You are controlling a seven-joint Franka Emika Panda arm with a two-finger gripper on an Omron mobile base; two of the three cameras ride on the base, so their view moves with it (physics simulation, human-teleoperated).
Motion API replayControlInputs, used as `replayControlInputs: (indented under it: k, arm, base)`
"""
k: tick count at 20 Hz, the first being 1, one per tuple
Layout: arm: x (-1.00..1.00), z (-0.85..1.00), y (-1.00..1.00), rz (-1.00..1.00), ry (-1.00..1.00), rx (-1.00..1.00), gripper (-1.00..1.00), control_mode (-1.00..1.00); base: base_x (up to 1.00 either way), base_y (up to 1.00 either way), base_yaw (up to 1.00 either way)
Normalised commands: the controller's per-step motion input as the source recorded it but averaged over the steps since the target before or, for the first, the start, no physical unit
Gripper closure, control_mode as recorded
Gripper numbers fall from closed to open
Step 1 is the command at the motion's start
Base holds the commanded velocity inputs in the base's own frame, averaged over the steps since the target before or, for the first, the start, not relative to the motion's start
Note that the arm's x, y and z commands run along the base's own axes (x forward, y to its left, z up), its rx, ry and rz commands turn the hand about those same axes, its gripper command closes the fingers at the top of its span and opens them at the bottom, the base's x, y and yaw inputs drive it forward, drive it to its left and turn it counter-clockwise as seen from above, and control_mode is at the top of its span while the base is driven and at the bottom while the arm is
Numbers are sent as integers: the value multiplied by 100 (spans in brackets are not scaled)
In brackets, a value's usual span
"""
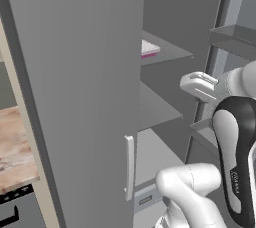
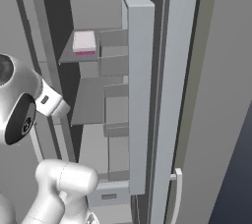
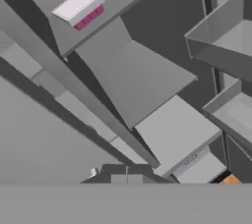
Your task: The ice cube tray has been filled with water. Take the tray and place it in the freezer to make ice. Close the freezer door after placing the tray.
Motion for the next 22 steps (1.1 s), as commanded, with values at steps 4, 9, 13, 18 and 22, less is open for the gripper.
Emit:
replayControlInputs:
  k: [4,9,13,18,22]
  arm:
    - [-62,0,0,-3,1,-5,100,-100]
    - [-16,0,0,0,0,-7,100,-100]
    - [-8,0,0,0,0,-18,100,-100]
    - [-17,-11,-3,0,2,-15,100,-100]
    - [-27,-21,-27,-1,3,-8,100,-100]
  base:
    - [0,0,0]
    - [0,0,0]
    - [0,0,0]
    - [0,0,0]
    - [0,0,0]
